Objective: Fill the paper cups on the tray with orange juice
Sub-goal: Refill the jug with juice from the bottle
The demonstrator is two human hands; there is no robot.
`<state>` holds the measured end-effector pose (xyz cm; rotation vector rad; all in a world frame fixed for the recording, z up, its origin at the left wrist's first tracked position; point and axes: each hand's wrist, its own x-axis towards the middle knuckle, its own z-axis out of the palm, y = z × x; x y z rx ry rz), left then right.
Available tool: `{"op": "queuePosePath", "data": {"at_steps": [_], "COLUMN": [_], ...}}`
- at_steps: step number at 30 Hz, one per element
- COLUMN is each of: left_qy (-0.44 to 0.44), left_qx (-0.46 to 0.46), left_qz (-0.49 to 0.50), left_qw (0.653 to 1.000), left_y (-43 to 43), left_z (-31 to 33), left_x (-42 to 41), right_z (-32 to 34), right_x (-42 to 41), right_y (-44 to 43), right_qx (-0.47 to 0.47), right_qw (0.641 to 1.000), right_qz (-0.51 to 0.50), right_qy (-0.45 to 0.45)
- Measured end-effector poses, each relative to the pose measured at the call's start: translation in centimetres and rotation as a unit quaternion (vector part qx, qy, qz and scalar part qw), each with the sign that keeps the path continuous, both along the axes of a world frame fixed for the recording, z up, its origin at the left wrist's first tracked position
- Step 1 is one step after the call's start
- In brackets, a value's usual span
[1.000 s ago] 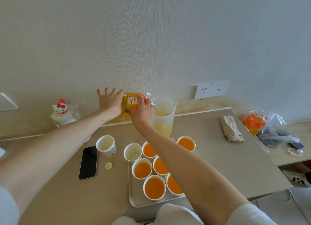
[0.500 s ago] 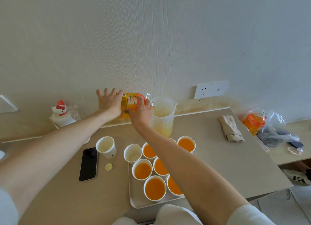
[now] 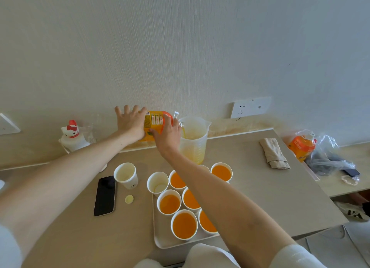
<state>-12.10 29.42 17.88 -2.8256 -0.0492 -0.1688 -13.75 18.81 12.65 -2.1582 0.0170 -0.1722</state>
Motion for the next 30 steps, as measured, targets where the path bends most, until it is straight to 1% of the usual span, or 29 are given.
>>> {"op": "queuePosePath", "data": {"at_steps": [30], "left_qy": [-0.007], "left_qx": [0.001], "left_qz": [0.006], "left_qw": [1.000], "left_y": [-0.42], "left_z": [0.07], "left_x": [-0.08], "right_z": [0.09], "right_x": [0.04], "right_y": [-0.05], "right_qx": [0.010], "right_qw": [1.000], "right_qz": [-0.002], "right_qy": [0.002]}}
